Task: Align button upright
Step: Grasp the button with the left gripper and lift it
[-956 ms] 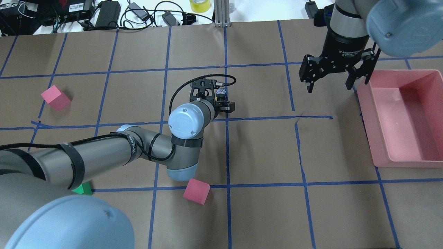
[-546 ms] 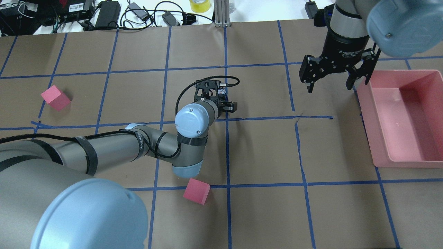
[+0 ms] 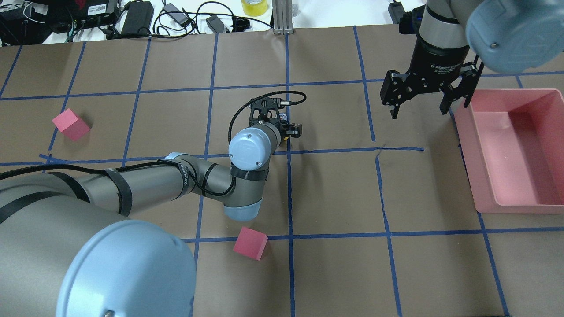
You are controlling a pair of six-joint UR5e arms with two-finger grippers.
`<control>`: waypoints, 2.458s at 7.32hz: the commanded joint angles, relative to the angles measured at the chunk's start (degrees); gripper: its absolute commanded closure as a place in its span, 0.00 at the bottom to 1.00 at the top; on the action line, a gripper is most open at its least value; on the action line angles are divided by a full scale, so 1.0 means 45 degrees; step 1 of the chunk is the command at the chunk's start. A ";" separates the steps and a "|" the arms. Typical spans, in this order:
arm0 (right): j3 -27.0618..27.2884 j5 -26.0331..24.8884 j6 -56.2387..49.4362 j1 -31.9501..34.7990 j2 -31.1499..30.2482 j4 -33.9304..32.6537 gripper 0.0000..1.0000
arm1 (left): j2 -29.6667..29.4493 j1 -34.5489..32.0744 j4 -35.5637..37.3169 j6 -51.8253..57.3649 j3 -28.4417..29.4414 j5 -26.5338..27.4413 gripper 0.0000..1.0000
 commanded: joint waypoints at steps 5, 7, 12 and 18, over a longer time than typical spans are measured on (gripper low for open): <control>0.0105 0.0007 0.0111 0.0027 0.0000 0.0001 0.00 | -0.0190 -0.0064 0.0015 0.0003 -0.0016 0.0096 0.67; 0.0105 0.0007 0.0130 0.0027 0.0000 -0.0019 0.00 | -0.0093 -0.0122 -0.0062 0.0042 0.0003 -0.0001 0.93; 0.0105 0.0007 0.0130 0.0027 0.0000 -0.0019 0.00 | 0.2462 0.0013 -0.9100 -0.0949 0.3042 -0.1110 1.00; 0.0124 -0.0013 0.0149 0.0027 0.0000 0.0059 0.00 | 0.2586 0.2391 -1.5434 -0.7526 0.4437 -0.8331 1.00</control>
